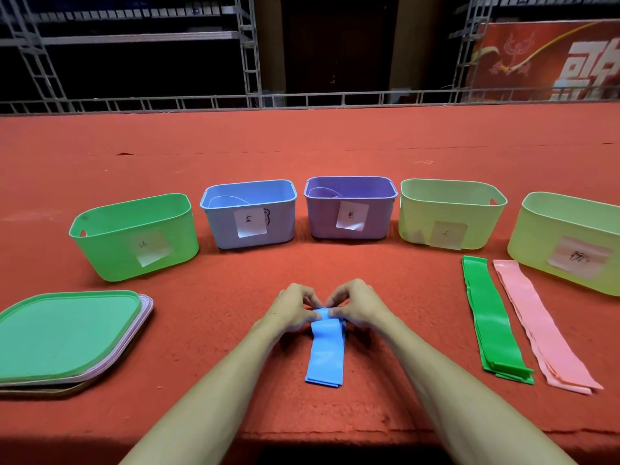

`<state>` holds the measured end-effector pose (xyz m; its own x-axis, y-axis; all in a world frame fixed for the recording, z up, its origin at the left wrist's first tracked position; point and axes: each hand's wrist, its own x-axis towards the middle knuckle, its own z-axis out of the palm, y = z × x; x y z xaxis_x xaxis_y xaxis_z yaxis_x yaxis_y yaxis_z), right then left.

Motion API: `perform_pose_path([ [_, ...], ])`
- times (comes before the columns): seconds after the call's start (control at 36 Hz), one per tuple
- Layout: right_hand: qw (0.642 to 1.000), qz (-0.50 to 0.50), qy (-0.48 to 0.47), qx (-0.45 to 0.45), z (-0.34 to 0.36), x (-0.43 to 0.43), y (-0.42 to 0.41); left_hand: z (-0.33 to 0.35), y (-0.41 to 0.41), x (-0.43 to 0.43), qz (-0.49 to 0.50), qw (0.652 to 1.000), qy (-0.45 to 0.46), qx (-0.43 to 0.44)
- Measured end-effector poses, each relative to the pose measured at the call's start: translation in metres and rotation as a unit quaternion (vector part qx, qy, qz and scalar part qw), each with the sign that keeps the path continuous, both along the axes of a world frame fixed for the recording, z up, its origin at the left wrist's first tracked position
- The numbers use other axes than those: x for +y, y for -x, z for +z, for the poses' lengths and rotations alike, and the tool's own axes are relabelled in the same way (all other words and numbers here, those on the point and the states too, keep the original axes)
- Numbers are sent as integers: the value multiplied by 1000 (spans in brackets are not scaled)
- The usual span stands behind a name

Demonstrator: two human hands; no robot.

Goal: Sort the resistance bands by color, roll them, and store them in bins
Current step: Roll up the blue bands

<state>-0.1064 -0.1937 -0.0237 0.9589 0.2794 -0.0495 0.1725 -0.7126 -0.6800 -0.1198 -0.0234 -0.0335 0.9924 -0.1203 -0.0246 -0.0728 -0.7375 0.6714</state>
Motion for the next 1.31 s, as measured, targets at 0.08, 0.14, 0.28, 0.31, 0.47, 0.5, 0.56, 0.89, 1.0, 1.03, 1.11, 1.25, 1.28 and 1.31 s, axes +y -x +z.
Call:
perform_pose_path([
  [0.08, 1000, -3, 6, -6, -2, 1, 3, -2, 2, 1, -7, 1000, 14, 0],
  [0.14, 1000, -7, 17, 4, -2, 0, 4, -3, 3, 2, -15, 1000, 23, 3],
  [0.28, 1000, -1, 4, 21, -2, -1, 6, -3, 5, 3, -21, 999, 38, 11],
  [0.31, 1000, 0, 3, 20, -2, -1, 7, -2, 5, 3, -19, 999, 40, 10],
  [0.47, 1000, 7, -7, 26, -3, -2, 10, -4, 11, 0, 1, 1000, 19, -11],
  [0.5, 1000, 9, -10, 26, -4, -2, 10, -5, 11, 0, 4, 1000, 14, -11],
  [0.56, 999, 12, -21, 26, -3, -3, 9, -7, 12, 1, 5, 1000, 5, -10],
  [0.89, 998, 36, 31, 27, -7, -4, 12, -12, 18, 0, 8, 999, 2, -33],
  [1.0, 999, 36, 29, 17, -6, -2, 15, -9, 23, -2, 1, 1000, 0, -15],
  [1.03, 999, 32, 28, 15, -6, -2, 16, -9, 24, -2, -1, 1000, 3, -9],
  [1.11, 999, 25, 25, 2, -8, -2, 17, -10, 25, 0, -2, 1000, 13, -3],
  [1.25, 999, 28, 23, -17, -11, -1, 17, -11, 26, 4, -13, 997, 74, 11],
  [1.28, 999, 29, 24, -20, -10, -1, 18, -11, 25, 5, -15, 997, 78, 15],
  [1.31, 999, 31, 24, -22, -10, -2, 18, -12, 25, 6, -18, 997, 79, 15],
])
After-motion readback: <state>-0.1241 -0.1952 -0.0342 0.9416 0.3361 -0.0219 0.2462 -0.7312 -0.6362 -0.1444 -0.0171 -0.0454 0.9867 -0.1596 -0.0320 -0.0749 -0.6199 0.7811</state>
